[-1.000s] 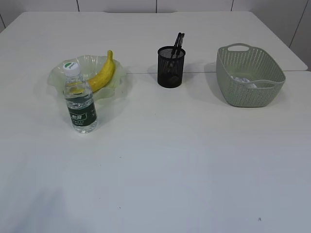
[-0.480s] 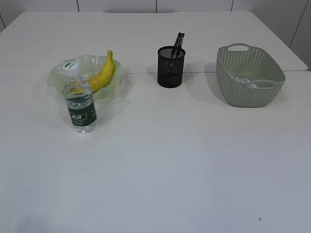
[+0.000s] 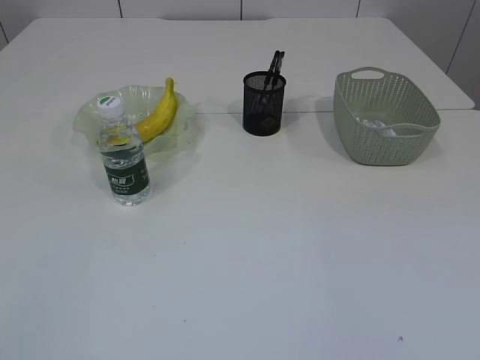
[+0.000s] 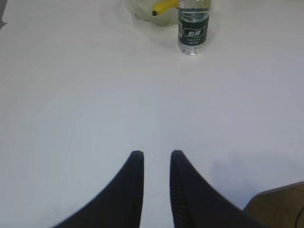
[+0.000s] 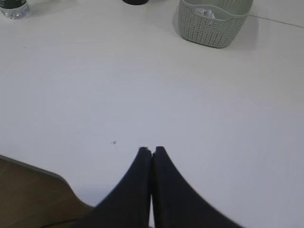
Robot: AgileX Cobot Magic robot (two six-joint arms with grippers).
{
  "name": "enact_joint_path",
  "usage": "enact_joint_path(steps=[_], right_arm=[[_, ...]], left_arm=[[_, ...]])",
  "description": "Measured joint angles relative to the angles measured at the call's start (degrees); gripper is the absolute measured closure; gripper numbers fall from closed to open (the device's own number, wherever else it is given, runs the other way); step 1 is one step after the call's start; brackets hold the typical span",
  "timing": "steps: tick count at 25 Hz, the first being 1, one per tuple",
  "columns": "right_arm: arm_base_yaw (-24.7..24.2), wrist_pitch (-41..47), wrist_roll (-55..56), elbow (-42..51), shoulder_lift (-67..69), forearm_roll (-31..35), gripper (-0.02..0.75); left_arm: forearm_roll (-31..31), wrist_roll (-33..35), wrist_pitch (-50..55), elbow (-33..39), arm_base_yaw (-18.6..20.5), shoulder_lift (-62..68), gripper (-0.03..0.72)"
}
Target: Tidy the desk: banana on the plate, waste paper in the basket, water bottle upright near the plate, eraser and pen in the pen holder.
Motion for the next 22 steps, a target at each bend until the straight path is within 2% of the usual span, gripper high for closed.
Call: enact_joint_path(steps=[11,22], right_arm=[[0.0,0.0,0.0,0.0,0.0,0.0,0.748],[0.0,0.0,0.0,0.0,0.0,0.0,0.748]], left_arm=[[0.0,0.4,2.3,0.9,0.0,0.0,0.562],[0.0,0.5,-2.0,2.8,0.0,0.0,0.566]])
